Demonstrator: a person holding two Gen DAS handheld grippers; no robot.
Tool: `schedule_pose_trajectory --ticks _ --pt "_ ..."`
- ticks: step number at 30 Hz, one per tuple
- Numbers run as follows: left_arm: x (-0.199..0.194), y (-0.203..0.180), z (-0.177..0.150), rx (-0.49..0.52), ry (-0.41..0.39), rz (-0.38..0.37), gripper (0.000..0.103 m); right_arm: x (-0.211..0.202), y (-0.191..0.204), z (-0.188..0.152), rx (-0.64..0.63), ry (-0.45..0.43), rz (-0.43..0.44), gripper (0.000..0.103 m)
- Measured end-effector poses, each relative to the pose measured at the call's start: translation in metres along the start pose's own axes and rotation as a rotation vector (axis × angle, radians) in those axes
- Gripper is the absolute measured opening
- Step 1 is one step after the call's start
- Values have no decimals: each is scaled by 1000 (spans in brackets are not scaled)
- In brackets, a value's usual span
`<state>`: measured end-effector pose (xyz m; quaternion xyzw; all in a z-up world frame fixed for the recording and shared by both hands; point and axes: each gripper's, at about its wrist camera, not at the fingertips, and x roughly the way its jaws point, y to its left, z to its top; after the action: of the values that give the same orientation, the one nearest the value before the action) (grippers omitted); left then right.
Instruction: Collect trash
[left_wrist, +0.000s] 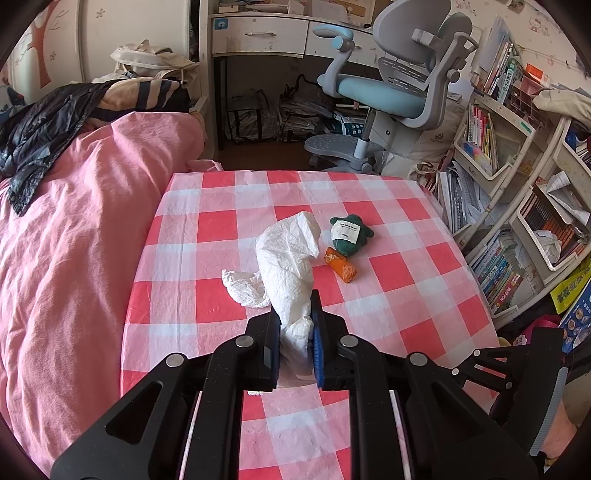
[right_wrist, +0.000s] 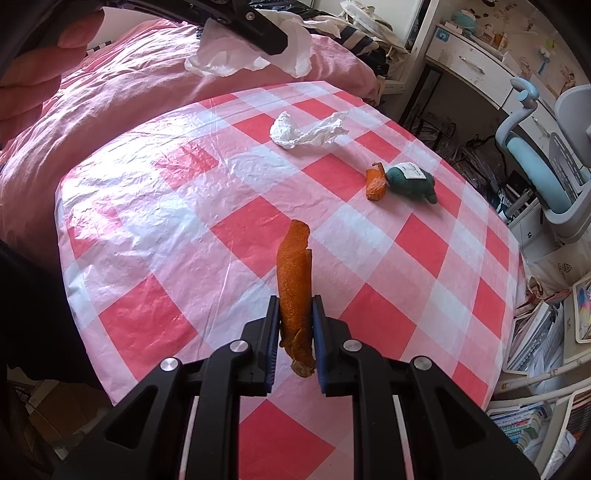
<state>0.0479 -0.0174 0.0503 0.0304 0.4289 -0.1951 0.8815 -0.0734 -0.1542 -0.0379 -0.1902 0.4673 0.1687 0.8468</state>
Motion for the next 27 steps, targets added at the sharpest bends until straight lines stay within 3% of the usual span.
schedule_pose_trajectory --ticks 18,27 --pt "-1 -3 2 6 -4 -4 12 -3 0 -2 -8 -6 -13 18" --pt "-3 -15 5 6 -1 -47 12 -25 -6 -9 19 -46 -47 18"
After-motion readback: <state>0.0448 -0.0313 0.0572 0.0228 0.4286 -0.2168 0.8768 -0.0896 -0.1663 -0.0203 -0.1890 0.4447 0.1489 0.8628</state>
